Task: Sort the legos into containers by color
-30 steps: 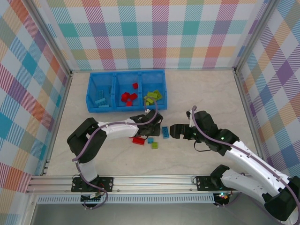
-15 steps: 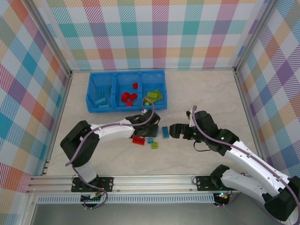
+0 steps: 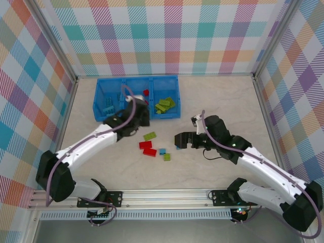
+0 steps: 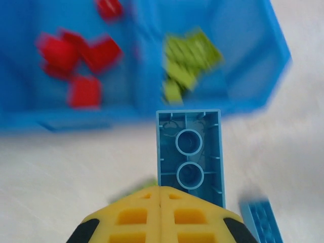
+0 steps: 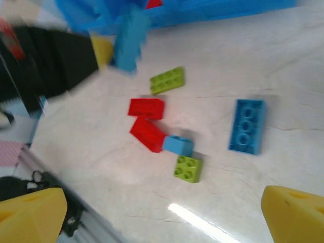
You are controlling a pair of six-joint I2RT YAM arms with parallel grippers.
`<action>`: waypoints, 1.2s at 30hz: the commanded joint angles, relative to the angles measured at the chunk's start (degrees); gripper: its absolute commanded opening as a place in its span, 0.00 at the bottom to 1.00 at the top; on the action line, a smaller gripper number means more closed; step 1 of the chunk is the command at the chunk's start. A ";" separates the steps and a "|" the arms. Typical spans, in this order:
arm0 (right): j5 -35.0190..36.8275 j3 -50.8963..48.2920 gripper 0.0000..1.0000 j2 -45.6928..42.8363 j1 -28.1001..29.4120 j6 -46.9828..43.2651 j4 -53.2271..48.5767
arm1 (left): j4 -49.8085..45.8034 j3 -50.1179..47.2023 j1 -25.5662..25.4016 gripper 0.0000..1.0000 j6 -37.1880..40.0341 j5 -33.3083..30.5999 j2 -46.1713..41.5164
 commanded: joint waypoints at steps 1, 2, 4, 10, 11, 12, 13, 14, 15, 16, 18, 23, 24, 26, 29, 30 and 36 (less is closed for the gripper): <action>-7.91 3.17 0.99 3.36 1.58 -2.26 11.72 | -2.97 2.89 7.97 0.00 3.83 -5.06 -1.10; -8.03 3.67 1.00 4.34 1.78 -2.10 13.21 | -2.62 3.54 10.45 0.00 3.70 -5.58 -0.50; -7.67 4.11 1.00 5.66 1.88 -1.92 14.43 | -2.05 4.89 15.68 0.00 2.28 -5.47 1.07; -6.23 3.22 1.00 4.34 1.88 -2.69 13.45 | 1.62 12.05 26.11 0.00 0.63 -4.31 14.46; -5.98 2.90 1.00 3.76 1.88 -2.57 13.22 | 1.42 14.15 27.54 0.00 0.36 -2.38 17.28; -5.63 2.59 1.00 3.13 1.87 -2.41 12.98 | 1.12 15.99 28.77 0.00 -0.24 -0.74 19.68; -5.16 2.38 1.00 2.25 1.88 -2.26 12.43 | 1.03 17.80 29.79 0.00 -0.54 1.50 21.99; -4.51 2.23 1.00 1.53 1.88 -2.17 11.66 | 1.07 19.63 30.42 0.00 -0.60 2.89 23.91; -4.04 2.12 1.00 0.93 1.88 -2.08 11.11 | 0.75 21.16 30.76 0.00 -0.71 3.15 25.45; -3.47 1.94 1.00 0.21 1.88 -1.99 10.73 | 0.08 23.01 31.13 0.02 -0.57 3.21 27.15; -2.86 1.50 1.00 -0.85 1.88 -1.90 10.10 | -1.41 26.23 31.72 0.13 -0.25 4.30 29.64; -1.99 1.56 1.00 -1.67 1.88 -1.81 9.63 | -2.80 28.73 31.95 0.38 0.25 4.98 28.91; -1.97 1.50 1.00 -1.55 1.88 -1.69 9.72 | -2.88 28.42 31.93 0.38 0.29 5.55 28.03; -1.97 1.57 1.00 -1.06 1.83 -1.47 10.10 | -3.02 27.00 31.90 0.38 -0.14 7.83 24.89; -1.09 1.62 1.00 0.21 1.87 -1.37 9.82 | -2.57 21.86 30.64 0.39 -1.52 11.95 17.36; -0.60 1.86 1.00 0.94 1.87 -1.38 9.67 | -2.07 19.25 29.54 0.40 -1.93 12.91 13.96; -0.73 6.00 0.99 8.23 2.97 -4.26 5.71 | -3.33 6.57 18.33 0.45 0.91 12.41 -3.83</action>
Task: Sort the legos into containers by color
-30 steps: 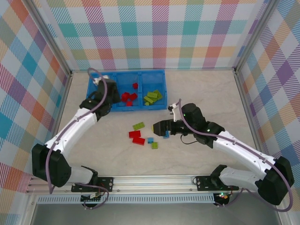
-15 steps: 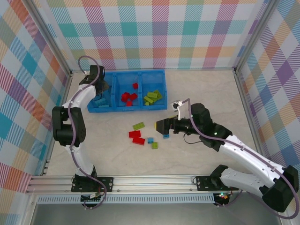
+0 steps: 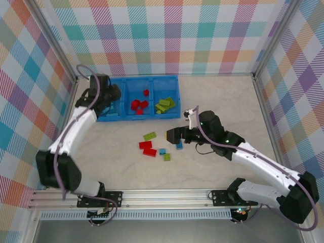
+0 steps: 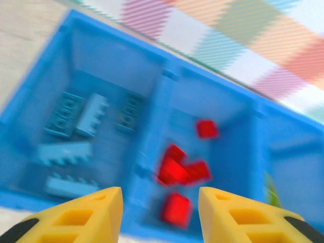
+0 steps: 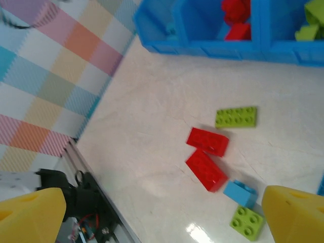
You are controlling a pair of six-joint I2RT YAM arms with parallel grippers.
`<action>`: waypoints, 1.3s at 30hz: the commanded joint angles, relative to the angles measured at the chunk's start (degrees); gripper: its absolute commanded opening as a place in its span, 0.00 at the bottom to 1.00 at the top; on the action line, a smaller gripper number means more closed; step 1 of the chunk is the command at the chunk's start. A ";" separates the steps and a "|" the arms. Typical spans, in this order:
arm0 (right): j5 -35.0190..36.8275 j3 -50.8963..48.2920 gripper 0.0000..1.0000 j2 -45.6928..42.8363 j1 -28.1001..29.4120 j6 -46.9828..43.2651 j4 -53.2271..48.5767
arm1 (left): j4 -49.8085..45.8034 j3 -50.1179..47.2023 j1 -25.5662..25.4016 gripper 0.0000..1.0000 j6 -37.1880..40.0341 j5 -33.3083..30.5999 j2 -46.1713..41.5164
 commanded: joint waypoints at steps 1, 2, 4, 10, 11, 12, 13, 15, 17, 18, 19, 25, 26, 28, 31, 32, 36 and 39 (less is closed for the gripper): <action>3.16 5.03 0.99 4.55 2.20 -3.48 -6.61 | -3.65 -4.52 -6.30 0.46 3.94 1.24 -8.60; 7.21 6.88 0.99 6.86 3.92 -3.89 -10.88 | -5.17 -5.12 -8.05 0.48 6.44 1.37 -10.98; 14.37 9.76 0.98 11.07 7.38 -3.27 -18.33 | -8.86 -5.72 -10.29 0.52 13.09 4.11 -15.26; 18.81 6.91 0.98 18.67 13.76 3.97 -19.60 | -16.73 -13.31 -13.06 0.72 41.77 22.79 -29.33; 18.23 6.29 0.98 20.10 14.26 4.79 -17.97 | -17.07 -15.78 -13.10 0.78 47.16 26.67 -31.91; 17.84 6.17 0.98 21.52 14.74 5.34 -17.01 | -16.73 -18.28 -13.08 0.82 51.16 29.24 -33.88; 17.55 6.59 0.97 23.69 15.24 5.68 -16.38 | -15.54 -21.17 -13.09 0.86 54.35 31.21 -35.97; 18.24 7.86 0.96 27.47 16.33 5.97 -16.22 | -13.28 -25.46 -13.17 0.91 58.05 32.92 -38.74; 18.65 9.26 0.89 31.01 16.72 6.58 -16.05 | -12.18 -28.04 -13.17 0.96 60.57 34.91 -39.86; 19.18 9.42 0.84 32.07 16.96 7.08 -15.60 | -11.99 -28.59 -13.17 0.97 61.06 35.40 -39.87; 19.99 9.17 0.80 33.18 17.01 7.91 -14.98 | -11.98 -29.05 -13.15 0.99 61.50 35.64 -39.64; 26.65 10.01 0.66 37.76 18.25 8.27 -16.36 | -12.76 -30.20 -13.17 1.00 62.55 32.30 -38.06; 26.61 9.77 0.61 37.90 18.39 8.17 -16.00 | -12.79 -30.36 -13.13 1.00 62.55 31.79 -37.85; 26.34 9.15 0.48 37.45 18.36 8.15 -15.16 | -12.72 -30.53 -13.17 1.00 62.70 31.85 -37.86; 25.98 8.23 0.41 35.96 18.36 7.61 -14.55 | -12.51 -30.93 -13.17 1.00 63.64 33.43 -38.40; 25.89 7.88 0.39 35.12 18.36 7.21 -14.32 | -12.59 -31.17 -13.17 1.00 64.54 34.65 -38.77; 25.89 6.64 0.31 30.93 18.43 5.49 -13.49 | -11.96 -32.51 -13.17 1.00 66.91 39.91 -40.75; 26.10 5.91 0.29 26.56 18.34 4.31 -13.27 | -11.24 -33.20 -13.15 1.00 67.12 41.22 -41.70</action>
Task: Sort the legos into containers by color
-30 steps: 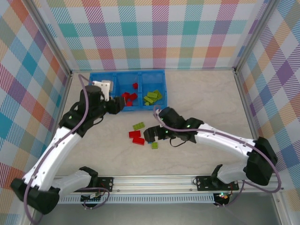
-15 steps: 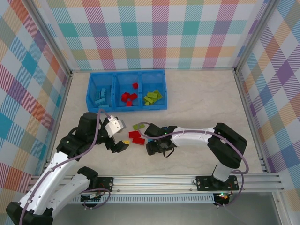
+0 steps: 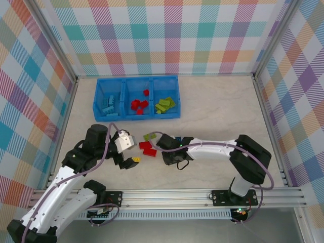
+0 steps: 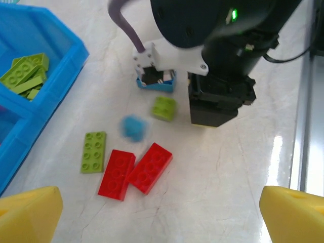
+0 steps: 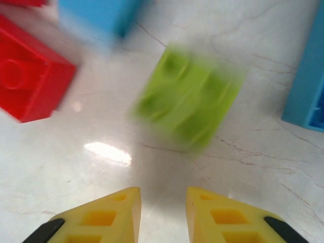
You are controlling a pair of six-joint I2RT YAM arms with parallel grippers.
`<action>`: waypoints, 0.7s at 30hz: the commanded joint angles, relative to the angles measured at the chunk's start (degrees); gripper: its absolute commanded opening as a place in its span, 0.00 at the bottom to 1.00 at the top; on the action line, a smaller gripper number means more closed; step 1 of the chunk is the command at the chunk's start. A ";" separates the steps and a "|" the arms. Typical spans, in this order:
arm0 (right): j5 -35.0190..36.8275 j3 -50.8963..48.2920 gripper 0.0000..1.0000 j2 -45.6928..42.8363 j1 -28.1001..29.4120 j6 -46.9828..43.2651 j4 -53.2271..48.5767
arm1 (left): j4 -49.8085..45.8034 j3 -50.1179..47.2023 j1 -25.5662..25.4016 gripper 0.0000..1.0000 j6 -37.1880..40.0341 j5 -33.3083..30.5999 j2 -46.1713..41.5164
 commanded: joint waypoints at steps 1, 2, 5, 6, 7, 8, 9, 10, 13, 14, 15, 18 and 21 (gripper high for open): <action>0.80 -0.56 0.29 -6.24 0.22 -2.46 1.37 | 2.08 -0.72 -0.43 1.00 2.09 3.94 -1.23; 1.52 -0.33 0.29 -7.93 0.22 -3.11 1.12 | 2.12 -0.76 -0.43 1.00 2.10 3.74 -1.23; 4.75 1.48 0.28 -11.85 -0.80 -6.62 0.83 | 2.88 -0.81 -0.43 1.00 1.63 2.81 -1.23; 4.55 2.30 0.29 -12.14 -1.85 -7.70 0.97 | 3.15 -0.87 -0.43 1.00 1.04 2.05 -1.23; 3.75 3.31 0.33 -11.92 -3.15 -8.93 1.09 | 3.31 -0.82 -0.43 1.00 0.70 1.20 -1.23; 3.02 4.26 0.42 -11.15 -4.37 -10.56 1.33 | 3.37 -0.82 -0.43 1.00 0.31 0.58 -1.30; 2.82 5.19 0.45 -10.33 -5.19 -12.18 1.25 | 3.47 -0.87 -0.42 1.00 0.02 0.05 -1.40; 3.64 6.42 0.46 -9.18 -6.14 -13.57 0.54 | 3.72 -0.98 -0.43 1.00 -0.39 -0.48 -1.61; 2.81 7.26 0.52 -5.61 -10.24 -17.09 2.08 | 4.19 -1.72 -0.43 1.00 -0.81 -1.16 -2.17; 2.50 7.96 0.54 -4.02 -12.21 -17.04 1.69 | 4.32 -1.87 -0.43 1.00 -0.81 -1.27 -2.20; 1.50 8.72 0.56 -2.46 -13.84 -17.16 1.28 | 4.36 -1.86 -0.43 1.00 -0.81 -1.39 -2.07; -1.72 11.18 0.67 1.93 -16.76 -16.93 0.36 | 4.54 -1.86 -0.43 1.00 -1.14 -1.46 -1.76; -4.29 12.80 0.70 5.93 -16.83 -17.12 1.60 | 4.45 -1.95 -0.40 1.00 -1.07 -1.45 -1.51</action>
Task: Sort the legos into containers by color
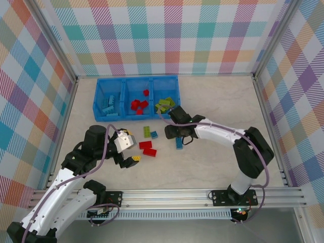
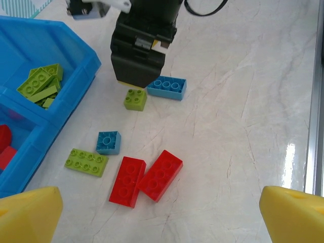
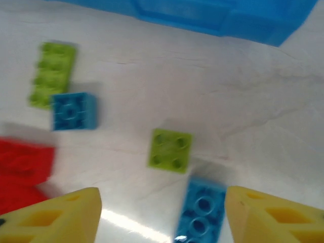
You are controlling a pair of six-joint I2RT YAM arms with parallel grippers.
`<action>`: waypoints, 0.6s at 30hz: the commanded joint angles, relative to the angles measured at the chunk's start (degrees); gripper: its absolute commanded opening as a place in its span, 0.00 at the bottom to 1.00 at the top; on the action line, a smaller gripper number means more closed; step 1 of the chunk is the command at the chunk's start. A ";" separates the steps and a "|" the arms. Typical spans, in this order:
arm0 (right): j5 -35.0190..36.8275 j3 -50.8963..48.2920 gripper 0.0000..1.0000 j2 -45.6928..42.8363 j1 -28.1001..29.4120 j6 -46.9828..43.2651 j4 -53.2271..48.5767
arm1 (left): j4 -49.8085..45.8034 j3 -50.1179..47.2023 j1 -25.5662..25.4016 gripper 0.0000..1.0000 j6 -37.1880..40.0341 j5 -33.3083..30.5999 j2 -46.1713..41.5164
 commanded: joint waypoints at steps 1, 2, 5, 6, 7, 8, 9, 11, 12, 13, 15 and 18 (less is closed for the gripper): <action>-4.04 3.48 0.70 3.80 0.70 -1.88 -0.43 | 1.18 -0.75 -0.43 1.00 -0.35 0.28 -0.08; -3.59 4.68 0.70 5.53 0.68 -2.54 -1.22 | 1.09 -0.73 -0.43 1.00 -0.22 0.44 0.01; -3.72 8.62 0.68 10.26 0.70 -4.57 -4.45 | 0.83 -0.75 -0.43 1.00 -0.09 1.19 0.08; -4.14 9.65 0.68 11.51 0.66 -4.71 -5.40 | 0.82 -0.83 -0.43 1.00 -0.09 1.29 0.09; -4.72 10.57 0.68 12.66 0.69 -4.94 -6.25 | 0.76 -0.77 -0.43 1.00 -0.04 1.24 0.10; -4.89 11.20 0.67 13.57 0.70 -4.91 -6.84 | 0.82 -0.79 -0.43 1.00 0.00 1.15 0.10; -4.90 11.58 0.65 14.22 0.68 -4.90 -7.15 | 0.69 -0.75 -0.43 1.00 0.09 1.09 0.10; -4.42 12.00 0.59 15.15 0.70 -4.89 -7.61 | 0.60 -0.75 -0.43 1.00 0.33 1.34 0.02; -4.46 11.97 0.54 15.20 0.70 -4.82 -7.59 | 0.47 -0.86 -0.43 1.00 0.64 1.73 0.02; -4.48 11.81 0.49 15.14 0.70 -4.81 -7.41 | 0.15 -0.91 -0.43 1.00 1.29 2.49 -0.07; -4.29 11.47 0.42 14.53 0.68 -4.81 -7.19 | -0.77 -1.16 -0.43 1.00 3.49 4.40 -0.24; -3.76 11.25 0.33 12.48 0.70 -5.24 -7.34 | -1.52 -1.95 -0.51 1.00 6.24 7.08 -0.82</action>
